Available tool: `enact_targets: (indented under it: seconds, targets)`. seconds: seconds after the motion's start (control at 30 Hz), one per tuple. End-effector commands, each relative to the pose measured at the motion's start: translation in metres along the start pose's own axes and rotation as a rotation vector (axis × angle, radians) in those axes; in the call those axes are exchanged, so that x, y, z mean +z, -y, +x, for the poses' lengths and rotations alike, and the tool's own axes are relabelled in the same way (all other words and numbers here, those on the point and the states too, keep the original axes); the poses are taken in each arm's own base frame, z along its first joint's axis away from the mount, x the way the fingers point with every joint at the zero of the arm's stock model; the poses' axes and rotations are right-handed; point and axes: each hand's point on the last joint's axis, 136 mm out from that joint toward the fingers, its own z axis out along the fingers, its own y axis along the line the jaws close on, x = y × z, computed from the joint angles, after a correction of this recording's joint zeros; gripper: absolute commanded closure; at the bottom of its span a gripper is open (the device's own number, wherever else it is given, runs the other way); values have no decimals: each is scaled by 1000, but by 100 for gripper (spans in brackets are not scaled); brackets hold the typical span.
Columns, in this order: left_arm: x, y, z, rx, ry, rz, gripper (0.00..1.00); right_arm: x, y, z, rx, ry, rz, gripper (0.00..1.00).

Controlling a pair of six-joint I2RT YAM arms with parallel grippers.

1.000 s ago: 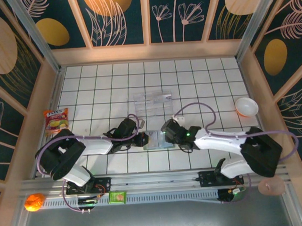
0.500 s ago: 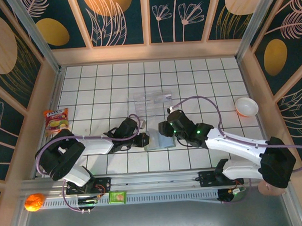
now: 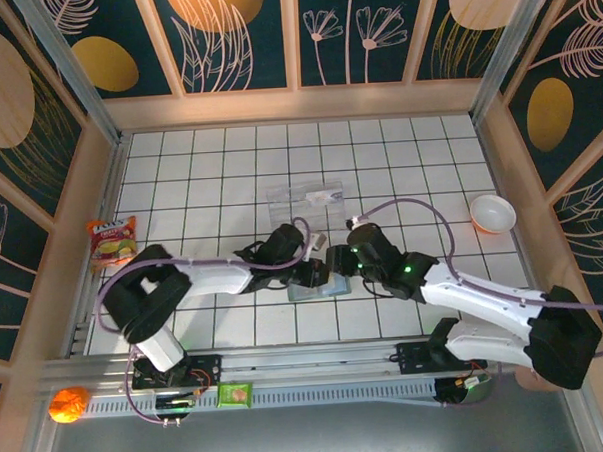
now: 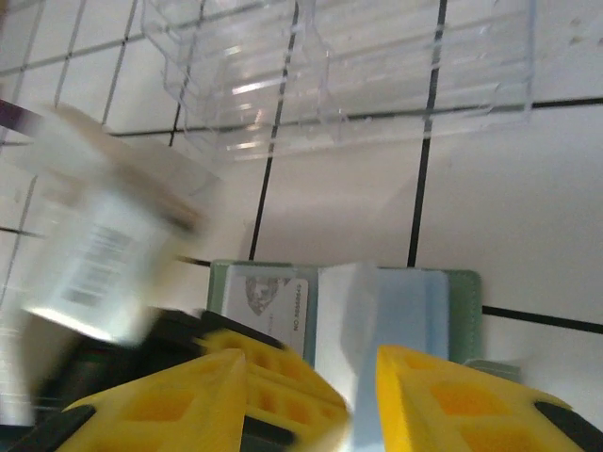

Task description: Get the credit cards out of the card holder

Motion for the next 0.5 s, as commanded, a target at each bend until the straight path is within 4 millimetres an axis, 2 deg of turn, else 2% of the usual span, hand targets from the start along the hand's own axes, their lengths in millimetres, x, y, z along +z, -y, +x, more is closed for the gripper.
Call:
enact_targets:
  seconds: [0.0,0.13,0.2,0.27,0.37,0.43,0.47]
  targets:
    - [18,-5,25,1,-130,0,100,-9,15,-2,32,26,41,59]
    - [24,-13,29,6,-152,-15,100,-12,19,0,48,33,47,59]
    - [18,-7,18,30,-105,-17,100,-12,20,0,56,37,44,59]
    - [2,4,-2,68,-6,-24,97,-12,18,0,53,36,33,59]
    - [-35,22,-33,99,161,-30,84,-10,11,0,42,27,3,59]
    - [-53,19,-41,78,231,-47,81,-7,0,2,20,5,-48,59]
    - [-62,11,-41,56,259,-68,81,-4,-7,5,7,-15,-80,59]
